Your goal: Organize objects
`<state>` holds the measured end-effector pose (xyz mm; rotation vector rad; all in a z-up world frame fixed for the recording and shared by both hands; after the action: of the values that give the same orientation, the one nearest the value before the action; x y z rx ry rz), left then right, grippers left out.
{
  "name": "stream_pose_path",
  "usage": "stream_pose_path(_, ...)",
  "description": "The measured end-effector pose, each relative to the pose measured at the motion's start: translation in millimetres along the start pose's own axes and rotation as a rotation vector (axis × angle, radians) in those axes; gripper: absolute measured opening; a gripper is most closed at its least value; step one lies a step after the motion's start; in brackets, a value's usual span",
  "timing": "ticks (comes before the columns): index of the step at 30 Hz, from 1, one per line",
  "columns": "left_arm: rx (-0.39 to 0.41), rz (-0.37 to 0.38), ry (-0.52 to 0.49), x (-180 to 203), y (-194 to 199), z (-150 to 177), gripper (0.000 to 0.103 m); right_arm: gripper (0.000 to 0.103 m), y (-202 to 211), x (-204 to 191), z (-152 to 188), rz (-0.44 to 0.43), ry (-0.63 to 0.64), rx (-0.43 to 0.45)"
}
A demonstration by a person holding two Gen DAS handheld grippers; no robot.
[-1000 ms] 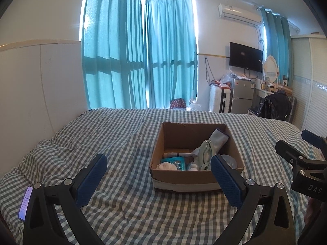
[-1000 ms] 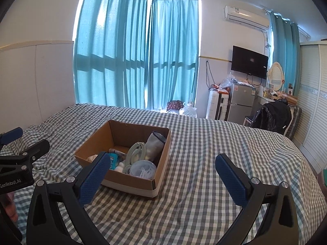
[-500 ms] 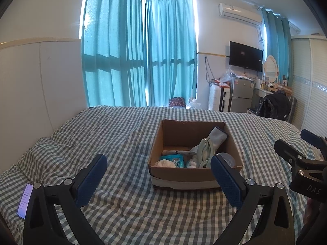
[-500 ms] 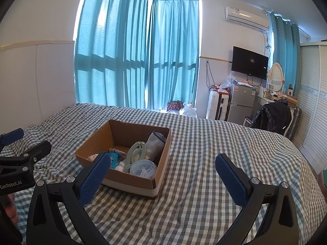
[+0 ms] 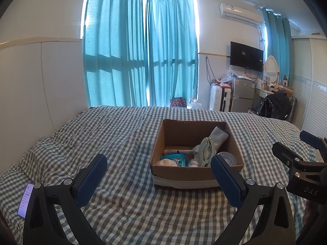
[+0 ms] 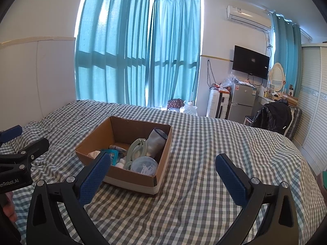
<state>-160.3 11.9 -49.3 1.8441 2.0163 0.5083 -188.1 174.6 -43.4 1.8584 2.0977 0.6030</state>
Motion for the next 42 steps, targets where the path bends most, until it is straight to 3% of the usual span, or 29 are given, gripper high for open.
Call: stream_pose_path(42, -0.013, -0.022, -0.007, -4.2, 1.7, 4.6, 0.103, 0.103, 0.4, -3.2, 0.9, 0.002, 0.000, -0.004)
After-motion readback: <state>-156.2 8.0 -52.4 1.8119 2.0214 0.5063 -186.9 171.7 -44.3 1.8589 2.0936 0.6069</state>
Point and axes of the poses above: each gripper's, at about its wrist camera, not at the fingertips, and y roughly against the way its jaws point, x to its right, z to its underside, the point moved 10 cm from there along -y, roughly the way its jaws point, and after that the axes turned 5 degrees about -x, right-handed, at the moved point
